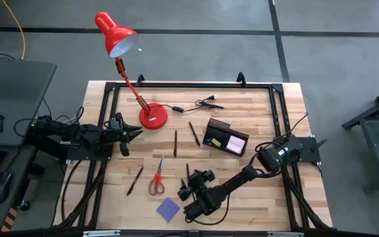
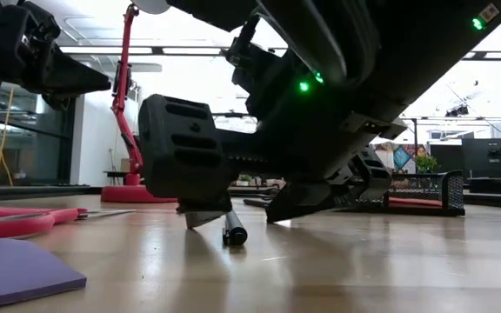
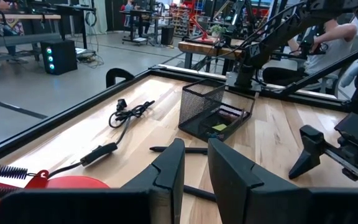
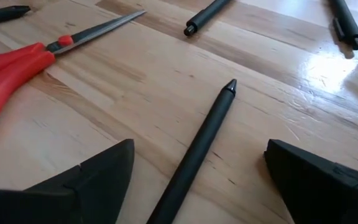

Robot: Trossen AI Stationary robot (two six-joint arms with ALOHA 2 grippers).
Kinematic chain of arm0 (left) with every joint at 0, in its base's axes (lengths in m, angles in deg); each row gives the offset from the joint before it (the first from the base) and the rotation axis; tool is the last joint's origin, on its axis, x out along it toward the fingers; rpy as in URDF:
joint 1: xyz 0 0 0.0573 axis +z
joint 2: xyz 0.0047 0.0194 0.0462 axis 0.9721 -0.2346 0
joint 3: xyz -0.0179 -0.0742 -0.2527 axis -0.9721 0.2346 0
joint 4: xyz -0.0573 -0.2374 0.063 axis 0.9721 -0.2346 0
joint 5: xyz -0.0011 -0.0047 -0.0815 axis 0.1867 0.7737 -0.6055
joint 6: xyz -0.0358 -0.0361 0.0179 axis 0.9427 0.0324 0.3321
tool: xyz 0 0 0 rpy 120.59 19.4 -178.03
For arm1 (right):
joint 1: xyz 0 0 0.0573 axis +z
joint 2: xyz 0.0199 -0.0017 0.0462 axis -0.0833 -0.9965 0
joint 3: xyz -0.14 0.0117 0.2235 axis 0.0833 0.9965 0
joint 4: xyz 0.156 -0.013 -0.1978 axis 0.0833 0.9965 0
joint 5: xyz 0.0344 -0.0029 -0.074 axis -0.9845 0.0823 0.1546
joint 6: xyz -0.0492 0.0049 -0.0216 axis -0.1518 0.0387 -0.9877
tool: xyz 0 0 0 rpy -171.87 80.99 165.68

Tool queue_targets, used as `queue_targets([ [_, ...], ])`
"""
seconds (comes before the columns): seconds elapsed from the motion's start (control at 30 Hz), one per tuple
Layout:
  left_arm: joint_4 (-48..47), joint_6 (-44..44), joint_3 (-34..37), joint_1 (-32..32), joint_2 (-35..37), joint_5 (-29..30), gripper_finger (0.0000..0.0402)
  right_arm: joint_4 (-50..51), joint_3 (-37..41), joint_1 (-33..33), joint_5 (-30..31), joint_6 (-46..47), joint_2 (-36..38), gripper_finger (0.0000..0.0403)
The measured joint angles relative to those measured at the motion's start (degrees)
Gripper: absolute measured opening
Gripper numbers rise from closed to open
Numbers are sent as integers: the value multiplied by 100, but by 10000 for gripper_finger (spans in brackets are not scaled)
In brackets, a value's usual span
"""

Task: Pick and place office supplies into organizer
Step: Put the black pen into the desk organizer

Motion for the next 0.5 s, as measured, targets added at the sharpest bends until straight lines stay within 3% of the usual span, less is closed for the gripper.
queue_targets([
  [0.5, 0, 0, -2, 0, 0, 0, 62, 243, -13, 90, -203, 18, 4, 251],
])
